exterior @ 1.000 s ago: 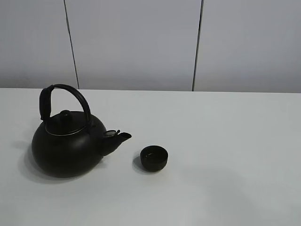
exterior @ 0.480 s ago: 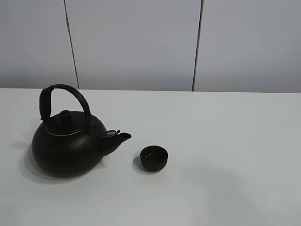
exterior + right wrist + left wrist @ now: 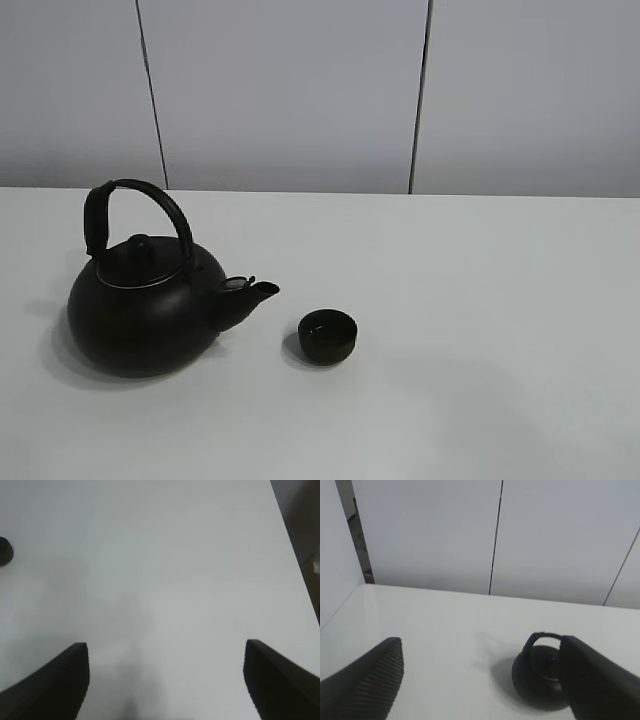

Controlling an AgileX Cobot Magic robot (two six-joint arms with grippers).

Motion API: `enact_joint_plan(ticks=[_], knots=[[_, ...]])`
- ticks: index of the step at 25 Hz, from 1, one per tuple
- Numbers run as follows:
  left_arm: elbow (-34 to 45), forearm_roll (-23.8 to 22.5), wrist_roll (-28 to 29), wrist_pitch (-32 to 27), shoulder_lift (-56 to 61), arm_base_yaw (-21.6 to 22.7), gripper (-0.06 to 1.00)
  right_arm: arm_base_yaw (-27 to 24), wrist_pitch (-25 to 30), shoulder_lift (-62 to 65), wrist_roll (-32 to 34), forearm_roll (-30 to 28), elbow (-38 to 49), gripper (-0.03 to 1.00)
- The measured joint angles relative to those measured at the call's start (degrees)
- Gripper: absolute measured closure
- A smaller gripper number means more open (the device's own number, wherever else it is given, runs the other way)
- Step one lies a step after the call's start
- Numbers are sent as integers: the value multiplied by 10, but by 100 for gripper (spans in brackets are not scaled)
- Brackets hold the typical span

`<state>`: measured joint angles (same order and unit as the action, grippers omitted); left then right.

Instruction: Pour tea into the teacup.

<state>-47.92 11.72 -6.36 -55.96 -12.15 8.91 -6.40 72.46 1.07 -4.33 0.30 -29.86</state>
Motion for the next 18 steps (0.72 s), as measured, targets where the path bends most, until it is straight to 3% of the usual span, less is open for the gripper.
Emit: enact_joint_plan(ticks=[6, 10, 14, 18], knots=[[71, -36, 33, -67, 129, -4, 34, 0, 0, 0, 0, 0, 0, 39], [95, -56, 48, -103, 132, -4, 34, 0, 0, 0, 0, 2, 0, 39], [134, -97, 57, -109, 132, -4, 34, 0, 0, 0, 0, 2, 0, 39], [169, -104, 58, -109, 131, -4, 34, 0, 0, 0, 0, 2, 0, 39]])
